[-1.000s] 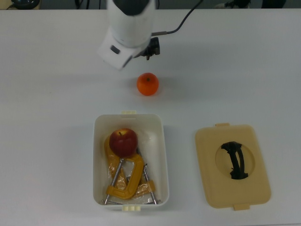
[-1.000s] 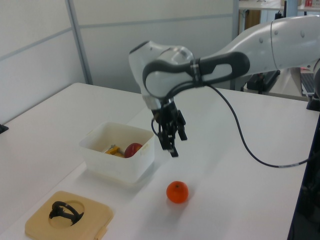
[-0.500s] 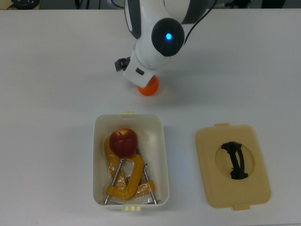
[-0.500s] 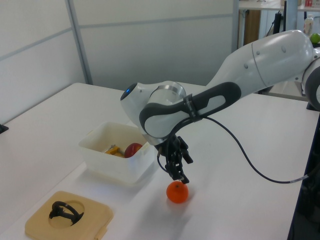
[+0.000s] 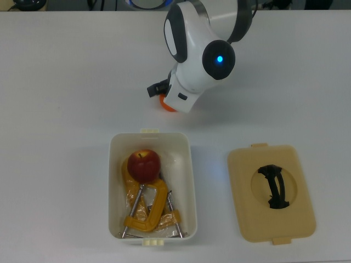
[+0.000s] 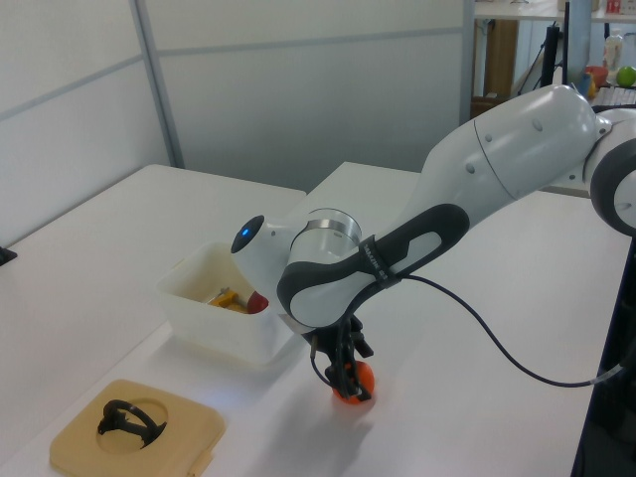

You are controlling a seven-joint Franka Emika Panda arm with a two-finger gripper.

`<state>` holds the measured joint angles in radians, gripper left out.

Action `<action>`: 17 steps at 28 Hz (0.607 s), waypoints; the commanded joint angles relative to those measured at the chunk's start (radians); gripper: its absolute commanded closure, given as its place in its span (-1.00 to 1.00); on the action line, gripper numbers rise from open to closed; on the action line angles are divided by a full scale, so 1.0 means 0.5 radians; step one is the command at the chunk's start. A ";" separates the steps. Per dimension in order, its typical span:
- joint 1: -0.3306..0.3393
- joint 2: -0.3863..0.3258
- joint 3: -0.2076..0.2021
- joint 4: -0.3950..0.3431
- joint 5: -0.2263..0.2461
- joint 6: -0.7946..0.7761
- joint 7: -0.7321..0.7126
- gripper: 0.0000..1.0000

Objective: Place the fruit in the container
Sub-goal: 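Lower the gripper around the orange and close on it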

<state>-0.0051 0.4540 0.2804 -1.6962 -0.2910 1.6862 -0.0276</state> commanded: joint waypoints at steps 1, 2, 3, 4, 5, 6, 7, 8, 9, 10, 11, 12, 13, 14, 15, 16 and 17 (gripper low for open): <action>0.004 0.000 -0.006 -0.031 -0.093 0.113 0.022 -0.87; 0.007 0.003 -0.009 -0.031 -0.102 0.113 0.022 -0.69; 0.007 0.003 -0.009 -0.028 -0.102 0.113 0.022 -0.44; 0.007 0.006 -0.009 -0.025 -0.102 0.113 0.022 -0.13; 0.007 0.006 -0.009 -0.025 -0.102 0.113 0.022 0.16; 0.007 0.006 -0.009 -0.022 -0.102 0.113 0.025 0.37; 0.007 0.000 -0.006 -0.019 -0.102 0.110 0.025 0.79; 0.007 0.000 -0.006 -0.019 -0.099 0.107 0.025 1.00; 0.007 -0.003 -0.006 -0.016 -0.093 0.107 0.025 1.00; 0.007 -0.009 -0.006 -0.016 -0.090 0.104 0.025 1.00; 0.007 -0.018 -0.006 -0.013 -0.081 0.100 0.025 1.00; 0.004 -0.043 -0.006 0.017 -0.068 0.091 0.028 1.00; 0.001 -0.058 -0.006 0.060 -0.050 0.088 0.025 1.00; -0.005 -0.070 -0.006 0.103 -0.026 0.082 0.025 1.00; -0.011 -0.083 -0.006 0.143 0.011 0.067 0.025 1.00; -0.023 -0.104 -0.012 0.235 0.103 0.042 0.025 1.00; -0.033 -0.116 -0.015 0.284 0.140 0.033 0.025 1.00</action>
<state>-0.0081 0.4520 0.2804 -1.6481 -0.3095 1.7201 -0.0219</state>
